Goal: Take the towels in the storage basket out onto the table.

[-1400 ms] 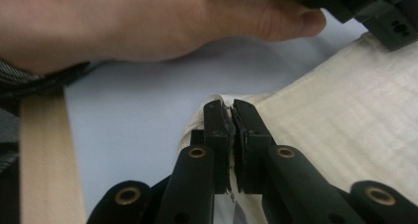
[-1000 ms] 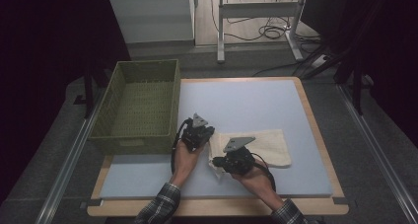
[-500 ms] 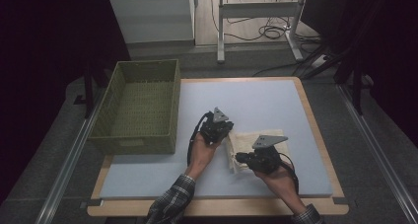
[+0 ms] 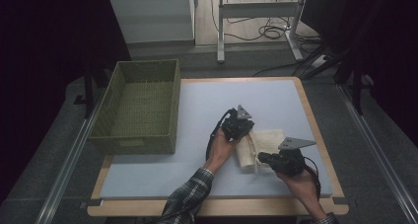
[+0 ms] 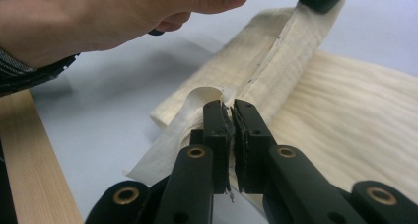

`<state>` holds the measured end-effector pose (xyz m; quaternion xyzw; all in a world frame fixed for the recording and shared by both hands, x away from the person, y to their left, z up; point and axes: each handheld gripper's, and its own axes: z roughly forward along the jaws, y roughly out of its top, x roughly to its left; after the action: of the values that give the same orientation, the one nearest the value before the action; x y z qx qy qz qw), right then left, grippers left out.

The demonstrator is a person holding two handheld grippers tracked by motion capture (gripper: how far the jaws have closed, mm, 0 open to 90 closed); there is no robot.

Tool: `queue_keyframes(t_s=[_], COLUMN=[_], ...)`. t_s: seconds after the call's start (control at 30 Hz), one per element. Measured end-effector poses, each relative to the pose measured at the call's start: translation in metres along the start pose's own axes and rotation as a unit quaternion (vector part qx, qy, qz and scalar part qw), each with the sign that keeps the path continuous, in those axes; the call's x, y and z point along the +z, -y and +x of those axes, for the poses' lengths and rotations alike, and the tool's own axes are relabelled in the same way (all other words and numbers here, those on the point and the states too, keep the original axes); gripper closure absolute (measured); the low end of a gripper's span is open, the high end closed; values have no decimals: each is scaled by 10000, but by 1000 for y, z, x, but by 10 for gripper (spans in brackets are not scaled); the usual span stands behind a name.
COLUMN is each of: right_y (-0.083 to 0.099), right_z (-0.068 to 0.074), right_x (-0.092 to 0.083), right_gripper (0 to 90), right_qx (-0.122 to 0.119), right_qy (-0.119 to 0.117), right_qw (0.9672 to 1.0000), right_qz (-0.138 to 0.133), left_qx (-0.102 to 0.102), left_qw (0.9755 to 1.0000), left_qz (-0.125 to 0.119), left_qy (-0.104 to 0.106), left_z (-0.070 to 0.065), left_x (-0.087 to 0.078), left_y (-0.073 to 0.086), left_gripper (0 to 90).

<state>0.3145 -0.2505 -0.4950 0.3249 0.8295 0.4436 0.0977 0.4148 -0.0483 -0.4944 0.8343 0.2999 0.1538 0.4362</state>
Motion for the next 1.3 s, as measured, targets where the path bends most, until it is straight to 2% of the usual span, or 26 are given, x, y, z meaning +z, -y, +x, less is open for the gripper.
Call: queue_keyframes(t_s=[0.33, 0.6, 0.83, 0.9, 0.97, 1.0, 1.03, 1.13, 1.3], right_y=[11, 22, 29, 30, 32, 33, 35, 42, 54], right_z=[-18, -27, -32, -33, -34, -35, -37, -40, -48], right_x=[-27, -35, -38, -39, -40, -40, -41, -45, -61], right_gripper=[846, 845, 843, 836, 823, 805, 792, 769, 728], right_qx=[190, 292, 370, 363, 349, 385, 401, 426, 554], right_qy=[225, 346, 424, 440, 519, 548, 583, 687, 892], right_qw=[9995, 9990, 9984, 9984, 9980, 9978, 9975, 9967, 9943], right_qz=[-104, -29, -30, -47, -11, 18, 56, 114, 162], left_qx=[223, 419, 350, 280, 141, 139, 187, 39, -93], left_qw=[9996, 9986, 9986, 9987, 9982, 9981, 9981, 9985, 9990], left_qz=[12, 205, 206, 145, 19, 9, 37, -33, -9], left_qy=[147, 250, 330, 398, 584, 604, 582, 548, 428], left_z=[-19, -31, -36, -37, -37, -37, -36, -32, -18], left_x=[25, 46, 59, 59, 58, 57, 55, 52, 41], left_y=[-25, -36, -38, -39, -40, -40, -40, -38, -30], left_gripper=[860, 855, 848, 790, 672, 603, 572, 517, 460])
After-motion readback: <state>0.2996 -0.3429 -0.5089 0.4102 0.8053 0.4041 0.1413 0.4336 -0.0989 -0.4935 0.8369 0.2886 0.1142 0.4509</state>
